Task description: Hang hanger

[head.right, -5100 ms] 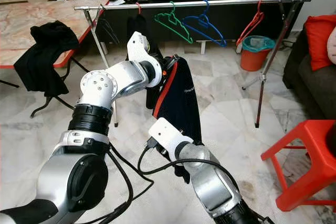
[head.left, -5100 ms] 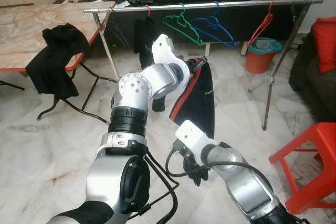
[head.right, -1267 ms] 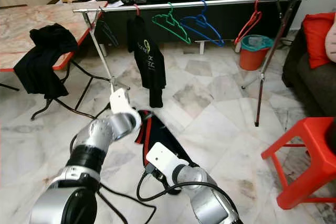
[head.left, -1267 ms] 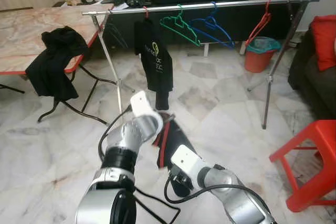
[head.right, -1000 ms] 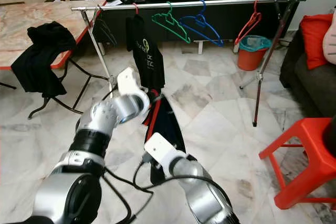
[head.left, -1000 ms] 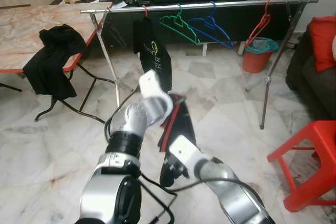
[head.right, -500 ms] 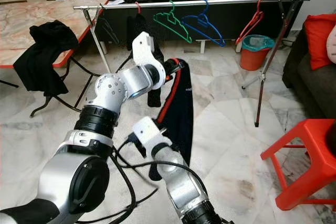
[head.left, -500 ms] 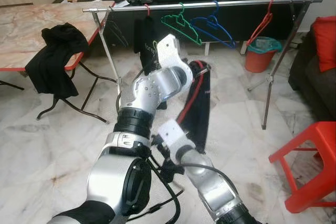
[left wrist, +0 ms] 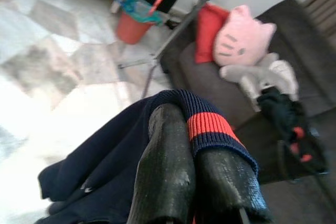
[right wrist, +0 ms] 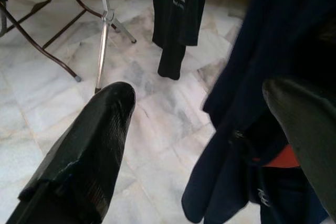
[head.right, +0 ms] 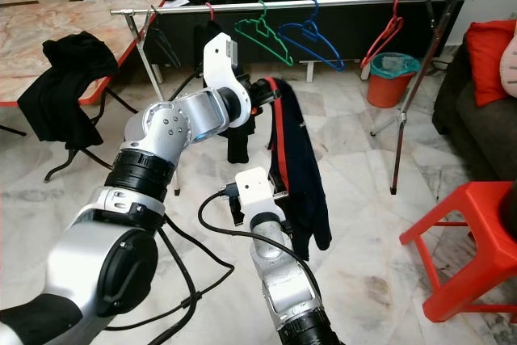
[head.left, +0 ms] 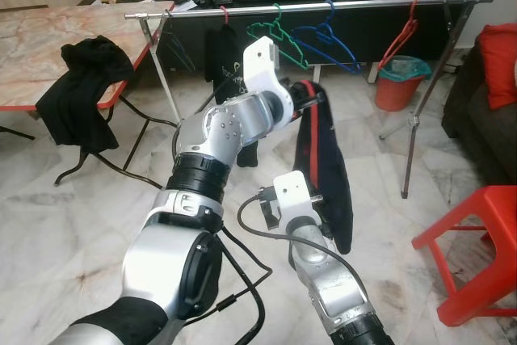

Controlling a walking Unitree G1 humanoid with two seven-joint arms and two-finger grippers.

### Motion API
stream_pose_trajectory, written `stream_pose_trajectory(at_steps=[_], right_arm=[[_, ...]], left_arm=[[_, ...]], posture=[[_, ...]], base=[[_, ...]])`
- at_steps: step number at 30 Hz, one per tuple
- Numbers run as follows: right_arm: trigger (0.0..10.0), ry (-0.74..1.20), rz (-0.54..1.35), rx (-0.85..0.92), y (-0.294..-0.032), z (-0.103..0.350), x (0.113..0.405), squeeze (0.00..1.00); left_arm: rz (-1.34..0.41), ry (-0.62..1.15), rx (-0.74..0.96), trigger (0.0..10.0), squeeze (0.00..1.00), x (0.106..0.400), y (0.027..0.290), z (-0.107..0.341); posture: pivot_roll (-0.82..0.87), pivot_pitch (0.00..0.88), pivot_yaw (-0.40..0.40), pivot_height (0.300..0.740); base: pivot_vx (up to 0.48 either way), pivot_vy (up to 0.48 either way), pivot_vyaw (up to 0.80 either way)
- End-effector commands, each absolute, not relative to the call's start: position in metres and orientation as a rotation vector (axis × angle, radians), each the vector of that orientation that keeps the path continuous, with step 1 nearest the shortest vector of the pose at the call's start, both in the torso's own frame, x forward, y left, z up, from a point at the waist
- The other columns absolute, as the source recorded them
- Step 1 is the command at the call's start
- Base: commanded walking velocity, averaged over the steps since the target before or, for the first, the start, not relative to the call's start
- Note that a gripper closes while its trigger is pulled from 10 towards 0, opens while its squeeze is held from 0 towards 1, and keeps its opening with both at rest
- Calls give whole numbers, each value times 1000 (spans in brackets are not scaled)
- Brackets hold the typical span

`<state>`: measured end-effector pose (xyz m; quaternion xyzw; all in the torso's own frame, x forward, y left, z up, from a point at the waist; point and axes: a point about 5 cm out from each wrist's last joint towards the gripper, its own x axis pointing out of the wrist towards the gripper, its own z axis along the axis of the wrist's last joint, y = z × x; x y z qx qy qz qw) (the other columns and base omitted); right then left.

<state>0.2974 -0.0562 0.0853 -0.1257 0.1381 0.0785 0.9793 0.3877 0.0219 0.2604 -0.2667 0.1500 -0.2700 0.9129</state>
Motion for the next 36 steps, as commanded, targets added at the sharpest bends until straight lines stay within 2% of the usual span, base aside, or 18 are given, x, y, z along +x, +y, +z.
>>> stream_pose_trajectory(at_steps=[1,6,7,8,17,36], right_arm=[[10000,278,170,-192,-42,87,285,1000],[10000,264,141,-206,-47,89,282,1000],[10000,252,123,-212,-47,93,279,871],[10000,257,138,-215,-45,93,276,0],[10000,307,184,-236,-41,90,262,0],[10000,291,119,-251,-61,92,275,0]], left_arm=[[-544,256,-530,10000,0,392,28,271],[-540,252,-521,10000,0,394,31,269],[-546,243,-515,10000,0,394,32,270],[-545,240,-510,10000,0,395,33,270],[-495,230,-503,10000,0,403,39,266],[-517,217,-522,10000,0,404,36,268]], posture=[[-141,0,79,740],[-150,0,80,740],[-152,0,81,740],[-155,0,81,740],[-167,0,85,740],[-160,0,78,740]], base=[[0,0,0],[0,0,0],[0,0,0],[0,0,0],[0,0,0],[0,0,0]])
